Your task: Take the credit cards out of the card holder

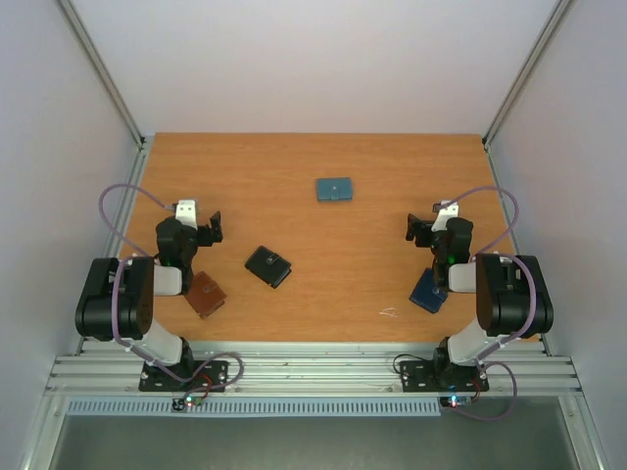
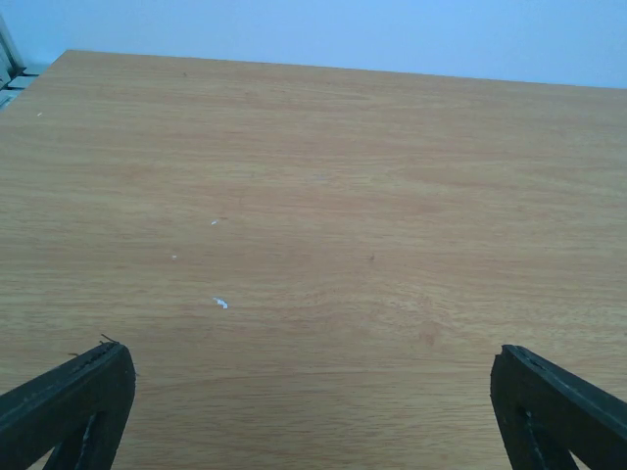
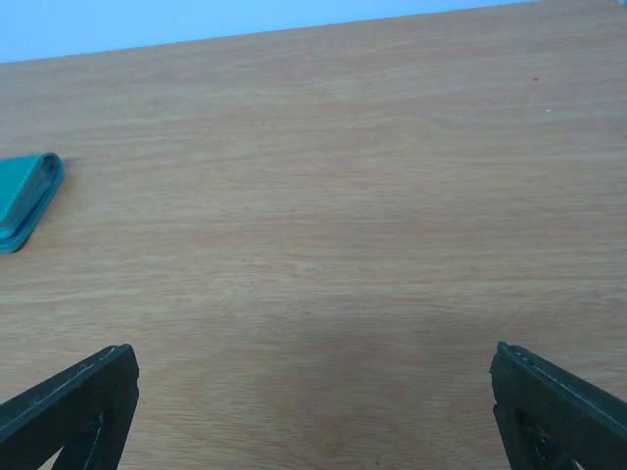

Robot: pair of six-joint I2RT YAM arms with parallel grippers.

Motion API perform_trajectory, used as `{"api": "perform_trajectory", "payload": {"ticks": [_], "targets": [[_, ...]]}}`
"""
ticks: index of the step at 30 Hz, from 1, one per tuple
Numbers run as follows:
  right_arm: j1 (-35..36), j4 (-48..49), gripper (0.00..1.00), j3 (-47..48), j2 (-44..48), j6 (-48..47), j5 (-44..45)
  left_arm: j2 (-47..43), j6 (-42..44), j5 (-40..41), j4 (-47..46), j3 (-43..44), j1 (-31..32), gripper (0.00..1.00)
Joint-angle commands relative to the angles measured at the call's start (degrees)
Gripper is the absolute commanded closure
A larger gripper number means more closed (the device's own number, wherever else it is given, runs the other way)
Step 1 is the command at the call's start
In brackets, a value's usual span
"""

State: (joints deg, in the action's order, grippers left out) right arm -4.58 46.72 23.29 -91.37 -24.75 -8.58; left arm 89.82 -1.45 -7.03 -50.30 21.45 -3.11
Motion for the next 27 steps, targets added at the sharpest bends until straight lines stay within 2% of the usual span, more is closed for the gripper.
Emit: {"api": "perform_trajectory", "payload": {"ticks": [1,6,10,12,15,17,19,21,23,24,27], "targets": [[-0.2,1.2,0.01,0.8,0.2,-0.8,0.2,-0.2,0.8,0.8,-2.5,1.0,0.3,0.01],[-0.3,1.6,0.01,-0.2,2.3,0.6,3.0,-0.2,0.8,0.8,-2.6,1.0,0.3,0.01],[-0.3,-6.2,0.01,-0.6,12.4,2.5,9.2,-0.7,1.0,-0.3,-2.1,1.0,0.3,0.01],[-0.3,-13.7,0.02,1.2,19.0,5.3,13.5,-3.2,1.3,-2.7,-2.0,0.1,0.3,0.01],[-0.3,-36.0,0.02,9.9,27.1,10.4,14.6,-13.5,3.7,-6.6,4.2,-0.6,0.3,0.01],[-0.3,-52.6,0.02,18.0,28.4,13.3,15.3,-20.3,3.2,-6.7,11.5,1.2,0.3,0.01],[-0.3,-68.1,0.02,26.3,26.9,14.1,17.8,-25.8,2.3,-8.5,23.4,5.9,0.3,0.01],[-0.3,-81.8,0.02,34.3,24.4,14.7,20.4,-28.9,2.2,-14.3,37.8,11.9,0.3,0.01],[-0.3,-93.3,0.02,40.5,22.0,16.6,21.7,-30.0,0.5,-18.1,46.9,17.0,0.3,0.01],[-0.3,-100.5,0.01,43.4,20.9,18.4,22.3,-30.4,-2.4,-19.4,49.1,18.4,0.3,0.01],[-0.3,-112.8,0.01,45.3,18.7,25.5,23.0,-32.5,-11.6,-20.2,48.7,18.1,0.4,0.01]]}}
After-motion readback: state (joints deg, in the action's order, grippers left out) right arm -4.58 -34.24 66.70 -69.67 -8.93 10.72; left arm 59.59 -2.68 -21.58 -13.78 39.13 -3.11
